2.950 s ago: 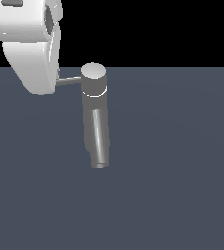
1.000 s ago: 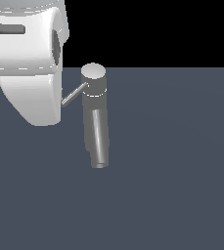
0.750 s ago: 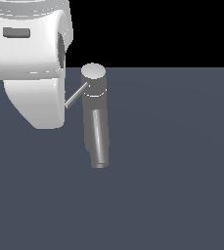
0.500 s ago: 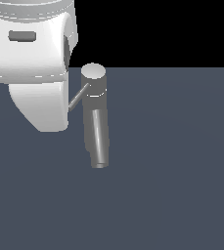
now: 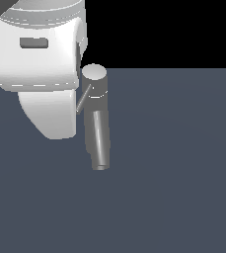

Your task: Turn on the faucet by rotating a designated handle.

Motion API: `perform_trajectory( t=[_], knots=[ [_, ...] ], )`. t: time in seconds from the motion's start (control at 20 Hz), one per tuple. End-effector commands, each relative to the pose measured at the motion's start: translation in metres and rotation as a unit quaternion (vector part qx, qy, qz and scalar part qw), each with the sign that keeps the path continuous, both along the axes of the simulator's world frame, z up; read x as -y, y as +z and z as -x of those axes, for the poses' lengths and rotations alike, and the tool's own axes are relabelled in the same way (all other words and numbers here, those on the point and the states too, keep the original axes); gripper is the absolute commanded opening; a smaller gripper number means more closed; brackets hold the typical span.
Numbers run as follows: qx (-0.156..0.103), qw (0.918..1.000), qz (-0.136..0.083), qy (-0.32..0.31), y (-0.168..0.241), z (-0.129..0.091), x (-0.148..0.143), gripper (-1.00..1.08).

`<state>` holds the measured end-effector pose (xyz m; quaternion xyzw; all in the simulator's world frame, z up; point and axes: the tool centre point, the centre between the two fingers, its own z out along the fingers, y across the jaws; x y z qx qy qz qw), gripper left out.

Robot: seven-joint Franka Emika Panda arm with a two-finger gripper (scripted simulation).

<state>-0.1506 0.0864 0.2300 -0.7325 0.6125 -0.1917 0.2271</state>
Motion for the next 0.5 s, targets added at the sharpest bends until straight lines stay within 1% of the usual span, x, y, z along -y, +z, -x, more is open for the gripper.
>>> perform_trajectory(
  t=[0.0, 0.25, 0.3, 0.45],
  knots=[
    [-0.004, 1.0, 0.001, -0.006, -0.0052, 0.0043, 0.0078, -1.0],
    [-0.005, 1.0, 0.001, -0.006, -0.0076, 0.0071, 0.0115, -1.0],
    [0.0, 1.0, 0.0, -0.001, -0.0035, 0.0041, 0.0058, -1.0],
    [-0.001, 1.0, 0.0, -0.001, -0.004, 0.004, 0.0109, -1.0]
  ],
)
